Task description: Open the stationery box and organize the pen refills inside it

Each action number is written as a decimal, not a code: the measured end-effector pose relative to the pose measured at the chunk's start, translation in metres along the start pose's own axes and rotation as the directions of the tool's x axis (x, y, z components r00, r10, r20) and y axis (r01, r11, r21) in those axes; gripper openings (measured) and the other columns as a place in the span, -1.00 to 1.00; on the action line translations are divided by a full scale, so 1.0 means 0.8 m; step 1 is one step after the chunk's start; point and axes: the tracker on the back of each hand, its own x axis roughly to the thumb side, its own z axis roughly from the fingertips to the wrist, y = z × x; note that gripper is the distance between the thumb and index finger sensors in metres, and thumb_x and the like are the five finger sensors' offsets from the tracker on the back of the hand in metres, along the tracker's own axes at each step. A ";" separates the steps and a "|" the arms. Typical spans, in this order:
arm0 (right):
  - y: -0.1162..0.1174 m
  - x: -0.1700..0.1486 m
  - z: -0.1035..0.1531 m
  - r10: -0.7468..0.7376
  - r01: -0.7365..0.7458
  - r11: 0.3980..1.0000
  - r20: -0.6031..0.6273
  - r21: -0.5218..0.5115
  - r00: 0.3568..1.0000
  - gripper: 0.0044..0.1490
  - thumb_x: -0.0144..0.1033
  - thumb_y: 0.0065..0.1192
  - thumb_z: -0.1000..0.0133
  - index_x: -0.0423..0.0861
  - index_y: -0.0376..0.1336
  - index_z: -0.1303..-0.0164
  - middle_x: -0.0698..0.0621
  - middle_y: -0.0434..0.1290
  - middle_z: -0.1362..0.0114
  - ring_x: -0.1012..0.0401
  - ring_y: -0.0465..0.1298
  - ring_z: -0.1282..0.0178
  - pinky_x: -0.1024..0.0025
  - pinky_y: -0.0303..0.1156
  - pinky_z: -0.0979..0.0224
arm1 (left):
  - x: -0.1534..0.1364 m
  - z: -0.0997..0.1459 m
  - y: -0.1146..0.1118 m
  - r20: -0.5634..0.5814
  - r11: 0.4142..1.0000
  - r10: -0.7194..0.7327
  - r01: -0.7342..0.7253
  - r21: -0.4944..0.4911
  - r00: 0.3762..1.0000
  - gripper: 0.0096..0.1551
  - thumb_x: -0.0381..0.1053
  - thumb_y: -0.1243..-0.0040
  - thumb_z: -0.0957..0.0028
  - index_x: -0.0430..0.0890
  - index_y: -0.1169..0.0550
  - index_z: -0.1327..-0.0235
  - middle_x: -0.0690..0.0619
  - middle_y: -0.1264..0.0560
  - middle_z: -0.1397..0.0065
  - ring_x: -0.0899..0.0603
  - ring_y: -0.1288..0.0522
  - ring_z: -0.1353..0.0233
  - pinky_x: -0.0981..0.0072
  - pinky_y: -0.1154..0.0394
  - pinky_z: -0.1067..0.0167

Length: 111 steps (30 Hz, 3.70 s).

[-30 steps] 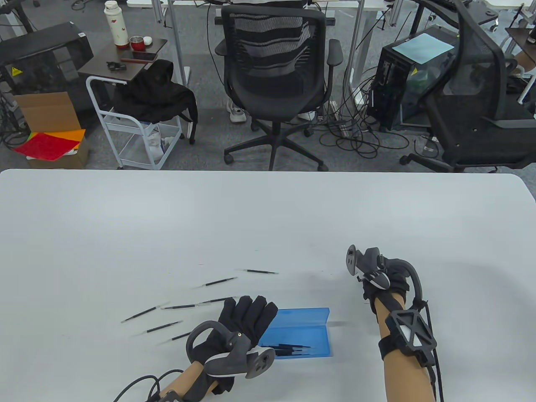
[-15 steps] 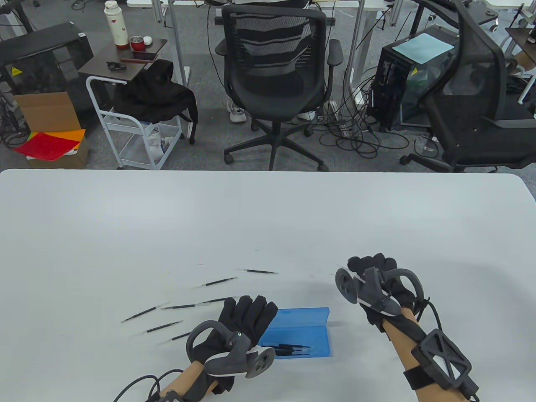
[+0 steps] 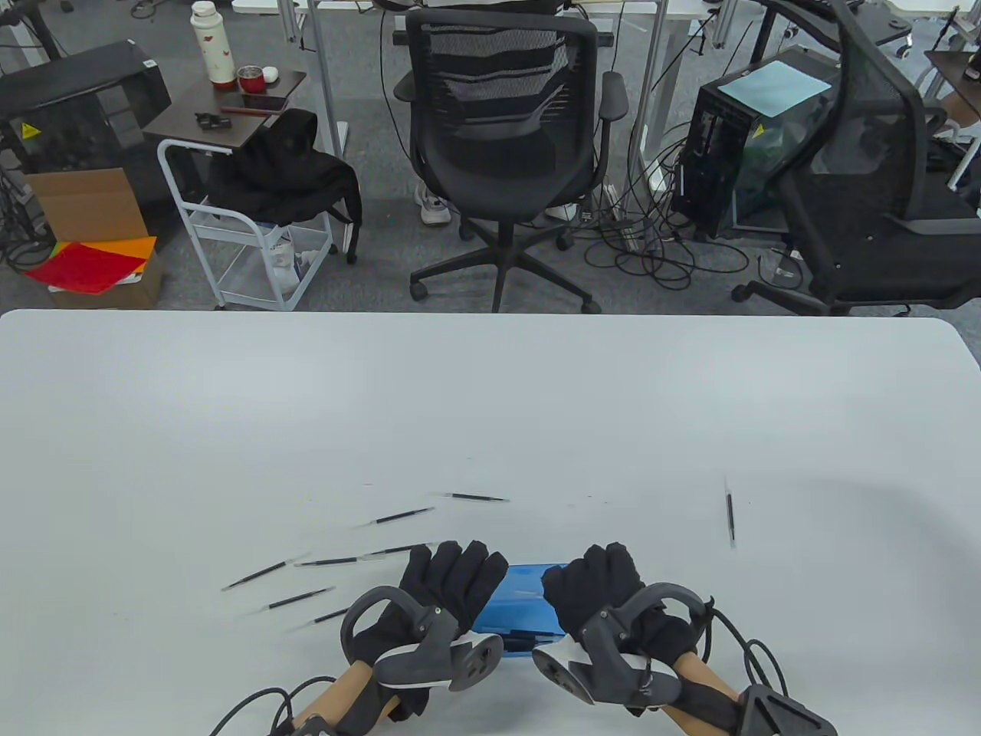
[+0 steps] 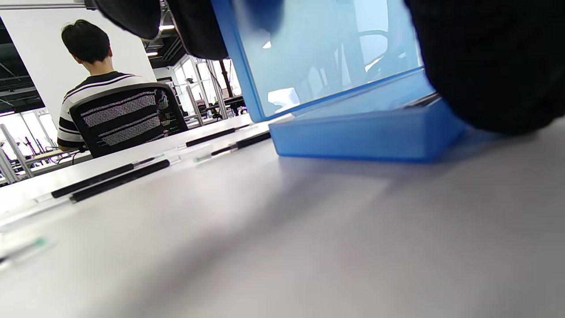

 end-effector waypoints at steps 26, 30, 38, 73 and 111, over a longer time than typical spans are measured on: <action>0.034 0.066 -0.014 0.066 -0.068 0.997 0.125 0.018 0.990 -0.27 -0.18 0.49 0.07 0.01 0.32 -0.35 0.09 0.66 -0.21 0.05 0.64 -0.23 -0.08 0.50 -0.45 | -0.001 0.000 0.000 0.003 1.000 0.001 -0.001 0.004 1.000 0.59 0.48 -0.25 0.27 -0.17 0.32 -0.69 -0.24 0.15 -0.80 -0.45 -0.11 -0.72 -0.45 -0.12 -0.55; 0.023 0.059 -0.011 0.024 -0.025 1.000 0.110 0.008 0.994 -0.28 -0.16 0.48 0.07 0.02 0.33 -0.33 0.09 0.66 -0.19 0.05 0.65 -0.22 -0.07 0.50 -0.45 | -0.001 0.000 -0.001 0.003 1.000 0.002 -0.002 0.003 1.000 0.60 0.48 -0.26 0.27 -0.17 0.33 -0.69 -0.24 0.15 -0.81 -0.46 -0.11 -0.71 -0.45 -0.12 -0.55; -0.012 0.013 -0.001 -0.046 0.043 0.996 -0.031 -0.076 0.998 -0.33 -0.20 0.47 0.05 0.02 0.35 -0.31 0.09 0.68 -0.16 0.06 0.66 -0.19 -0.07 0.51 -0.43 | -0.001 0.000 0.000 0.003 1.000 -0.001 0.001 0.004 1.000 0.59 0.48 -0.25 0.27 -0.17 0.32 -0.69 -0.23 0.15 -0.81 -0.45 -0.11 -0.72 -0.45 -0.12 -0.55; 0.195 -0.241 -0.028 0.228 0.229 0.862 -0.748 0.453 0.623 -0.17 -0.04 0.44 0.05 -0.08 0.29 -0.43 -0.01 0.66 -0.23 -0.02 0.62 -0.24 -0.13 0.46 -0.46 | 0.000 0.001 0.000 0.003 1.000 -0.004 0.004 0.003 1.000 0.59 0.48 -0.25 0.27 -0.17 0.33 -0.68 -0.24 0.15 -0.80 -0.45 -0.11 -0.71 -0.45 -0.13 -0.54; 0.210 -0.244 -0.021 0.271 0.346 0.813 -0.830 0.469 0.488 -0.26 -0.22 0.50 0.05 -0.15 0.35 -0.36 -0.02 0.70 -0.11 0.00 0.67 -0.11 -0.15 0.52 -0.39 | 0.000 0.001 0.001 0.001 1.000 -0.008 0.008 0.002 1.000 0.59 0.48 -0.25 0.26 -0.17 0.33 -0.69 -0.25 0.15 -0.80 -0.46 -0.12 -0.71 -0.45 -0.13 -0.54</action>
